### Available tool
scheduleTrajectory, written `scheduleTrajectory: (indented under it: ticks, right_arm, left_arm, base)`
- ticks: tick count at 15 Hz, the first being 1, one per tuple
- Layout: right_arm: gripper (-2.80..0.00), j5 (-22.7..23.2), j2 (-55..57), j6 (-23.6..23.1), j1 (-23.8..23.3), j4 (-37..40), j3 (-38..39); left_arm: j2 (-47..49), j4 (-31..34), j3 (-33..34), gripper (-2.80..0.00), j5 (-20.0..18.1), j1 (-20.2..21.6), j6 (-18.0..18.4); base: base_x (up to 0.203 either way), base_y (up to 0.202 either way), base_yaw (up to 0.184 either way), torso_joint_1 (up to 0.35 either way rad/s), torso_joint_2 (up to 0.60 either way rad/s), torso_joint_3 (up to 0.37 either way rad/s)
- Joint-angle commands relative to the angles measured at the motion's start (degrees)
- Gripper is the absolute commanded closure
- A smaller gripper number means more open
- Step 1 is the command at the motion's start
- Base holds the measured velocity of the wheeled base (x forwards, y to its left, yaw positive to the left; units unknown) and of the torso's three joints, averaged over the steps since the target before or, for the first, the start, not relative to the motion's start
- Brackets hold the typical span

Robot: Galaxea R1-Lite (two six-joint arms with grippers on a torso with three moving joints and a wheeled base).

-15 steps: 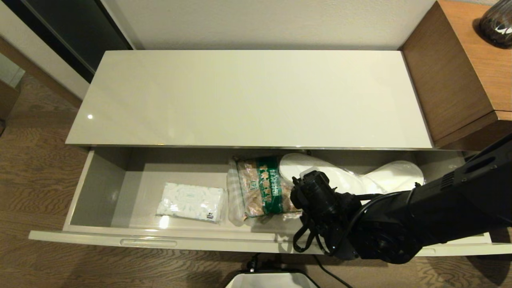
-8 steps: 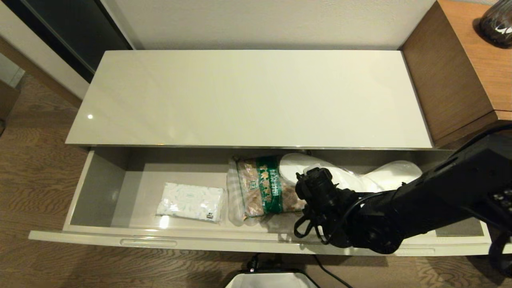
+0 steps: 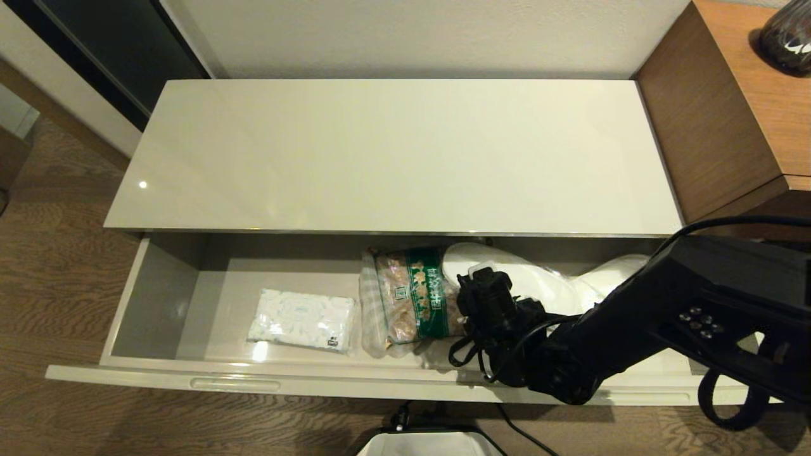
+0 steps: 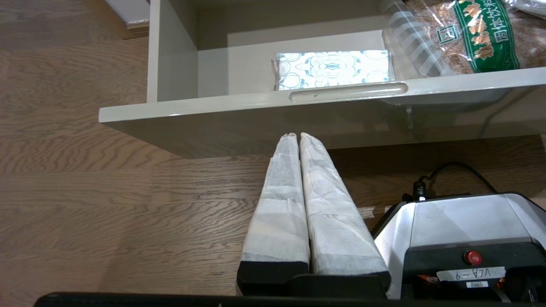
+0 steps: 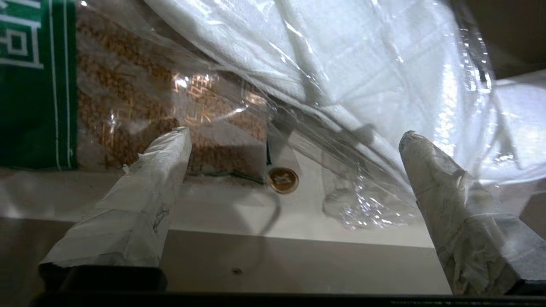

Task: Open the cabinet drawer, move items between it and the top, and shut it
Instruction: Take out the solid drinks from the drawer

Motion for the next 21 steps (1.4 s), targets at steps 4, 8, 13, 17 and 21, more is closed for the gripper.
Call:
scheduleTrajectory:
  ticks: [4,8,13,17,21]
  right_arm:
    - [-2.80,5.8,2.6,0.9,-1.6,-1.0,0.0]
    - [-2.80,6.0,4.9,2.0,-1.7,-7.3,0.2]
    - [-2.80,7.2,5.6,0.8,-1.7,-9.7,0.4]
    - [-2.80,9.7,5.4,-2.1,-4.4,-10.3,-0.4]
    - [-2.80,11.5,4.3,-2.6,-5.4,-9.8,0.4]
  left_arm:
    - [0.1,0.0,0.0,0.00,0.0,0.0,0.0]
    - [0.1,0.0,0.0,0.00,0.0,0.0,0.0]
    - [0.1,0.0,0.0,0.00,0.0,0.0,0.0]
    - [0.1,0.0,0.0,0.00,0.0,0.0,0.0]
    - [0.1,0.0,0.0,0.00,0.0,0.0,0.0]
  base:
    - [0.000,0.000,0.000,0.000,0.00,0.000]
    - [0.000,0.000,0.000,0.000,0.00,0.000]
    - [0.000,0.000,0.000,0.000,0.00,0.000]
    - [0.000,0.000,0.000,0.000,0.00,0.000]
    - [0.000,0.000,0.000,0.000,0.00,0.000]
